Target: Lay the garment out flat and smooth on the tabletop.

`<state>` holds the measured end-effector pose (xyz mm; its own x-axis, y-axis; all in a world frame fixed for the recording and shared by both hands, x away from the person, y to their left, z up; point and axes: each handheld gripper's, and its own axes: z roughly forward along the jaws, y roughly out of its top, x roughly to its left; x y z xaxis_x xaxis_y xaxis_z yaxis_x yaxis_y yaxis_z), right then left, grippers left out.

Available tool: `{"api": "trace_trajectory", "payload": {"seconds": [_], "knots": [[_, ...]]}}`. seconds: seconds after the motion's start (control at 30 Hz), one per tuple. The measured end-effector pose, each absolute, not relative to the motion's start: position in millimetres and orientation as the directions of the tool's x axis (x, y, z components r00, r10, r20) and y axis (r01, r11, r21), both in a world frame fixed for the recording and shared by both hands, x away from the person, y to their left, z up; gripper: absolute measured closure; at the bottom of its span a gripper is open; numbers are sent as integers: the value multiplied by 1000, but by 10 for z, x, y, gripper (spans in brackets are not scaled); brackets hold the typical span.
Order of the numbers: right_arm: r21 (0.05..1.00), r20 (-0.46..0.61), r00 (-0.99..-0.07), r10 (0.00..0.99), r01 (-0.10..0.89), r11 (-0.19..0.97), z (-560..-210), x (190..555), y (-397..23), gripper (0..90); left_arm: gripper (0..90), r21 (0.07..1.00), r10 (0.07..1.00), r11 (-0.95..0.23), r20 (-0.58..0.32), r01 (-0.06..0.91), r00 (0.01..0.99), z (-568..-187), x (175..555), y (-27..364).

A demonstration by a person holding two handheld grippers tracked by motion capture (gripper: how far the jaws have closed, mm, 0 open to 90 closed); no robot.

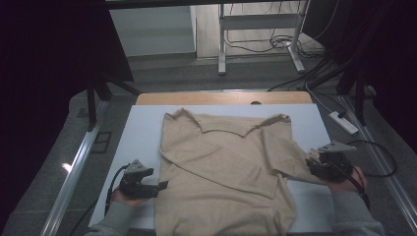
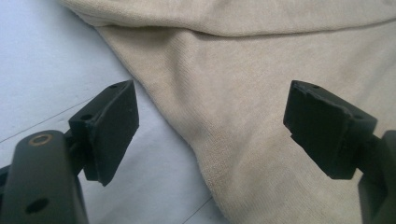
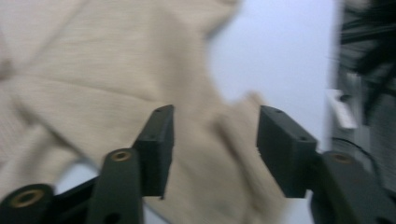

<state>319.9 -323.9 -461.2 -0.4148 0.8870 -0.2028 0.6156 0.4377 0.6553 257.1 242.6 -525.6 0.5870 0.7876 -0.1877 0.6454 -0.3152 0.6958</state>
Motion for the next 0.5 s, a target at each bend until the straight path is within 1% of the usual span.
{"api": "trace_trajectory", "payload": {"seconds": [0.1,0.23,0.3,0.43,0.47,0.5], "knots": [[605,-211,-445,870,640,474,-4705,3386,-3149,383,180,696,787,-316,-188,645,588,-5256,2571,2423],[538,-192,-430,882,706,461,-4852,3639,-3148,396,180,693,787,-317,-188,647,588,-5264,2574,2428],[518,-187,-423,887,724,455,-4920,3695,-3172,464,180,691,787,-317,-190,649,587,-5270,2578,2432],[511,-149,-404,903,750,420,-4952,3702,-3271,718,180,692,787,-319,-188,648,587,-5270,2575,2428],[513,-138,-405,904,752,415,-4947,3696,-3288,761,180,692,788,-318,-187,648,587,-5268,2574,2426],[517,-138,-409,902,747,418,-4948,3687,-3296,782,180,692,787,-320,-186,647,588,-5267,2573,2425]]}}
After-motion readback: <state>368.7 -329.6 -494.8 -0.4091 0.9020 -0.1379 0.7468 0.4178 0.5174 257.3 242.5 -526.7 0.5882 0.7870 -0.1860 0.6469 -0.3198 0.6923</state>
